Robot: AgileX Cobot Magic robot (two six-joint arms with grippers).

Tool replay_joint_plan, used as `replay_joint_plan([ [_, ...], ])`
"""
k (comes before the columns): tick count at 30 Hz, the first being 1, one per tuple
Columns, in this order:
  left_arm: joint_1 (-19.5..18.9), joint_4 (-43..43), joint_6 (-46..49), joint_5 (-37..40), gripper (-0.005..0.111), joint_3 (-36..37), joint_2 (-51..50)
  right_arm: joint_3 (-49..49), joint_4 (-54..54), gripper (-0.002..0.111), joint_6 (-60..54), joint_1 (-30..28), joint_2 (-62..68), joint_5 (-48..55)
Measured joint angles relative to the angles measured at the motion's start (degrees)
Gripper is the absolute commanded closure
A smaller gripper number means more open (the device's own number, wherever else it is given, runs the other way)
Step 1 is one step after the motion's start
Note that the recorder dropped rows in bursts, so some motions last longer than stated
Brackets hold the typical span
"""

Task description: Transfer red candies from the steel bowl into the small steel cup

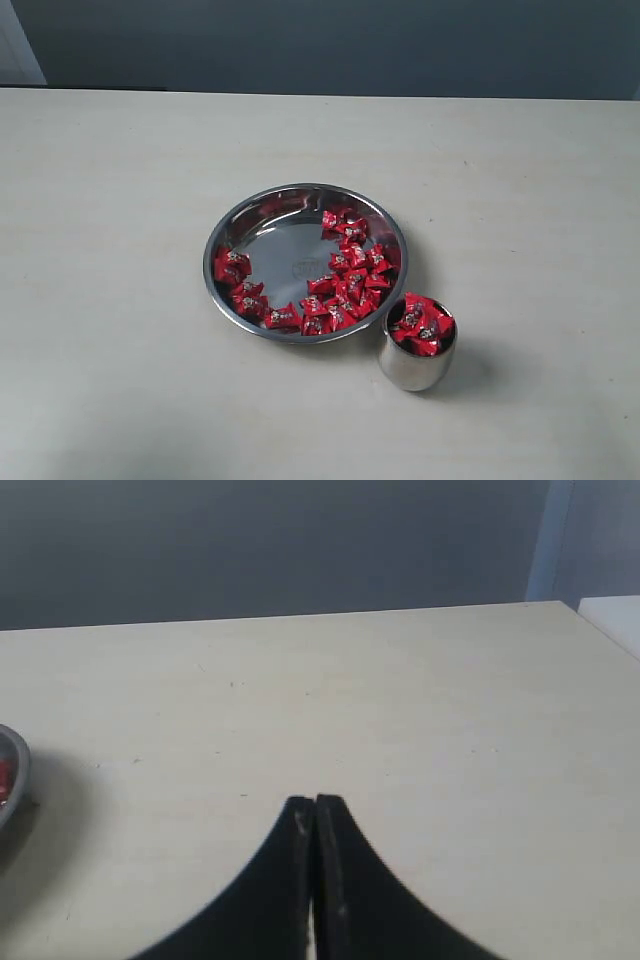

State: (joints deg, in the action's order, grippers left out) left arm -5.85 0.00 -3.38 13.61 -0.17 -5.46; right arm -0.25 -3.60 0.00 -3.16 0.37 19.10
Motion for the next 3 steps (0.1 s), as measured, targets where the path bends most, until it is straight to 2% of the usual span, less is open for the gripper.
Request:
replay_joint_plan([
  [3,0.0,0.0,0.0,0.0,0.106,0.0,0.0,0.0,0.0,0.109,0.0,0.0,0.0,0.0],
])
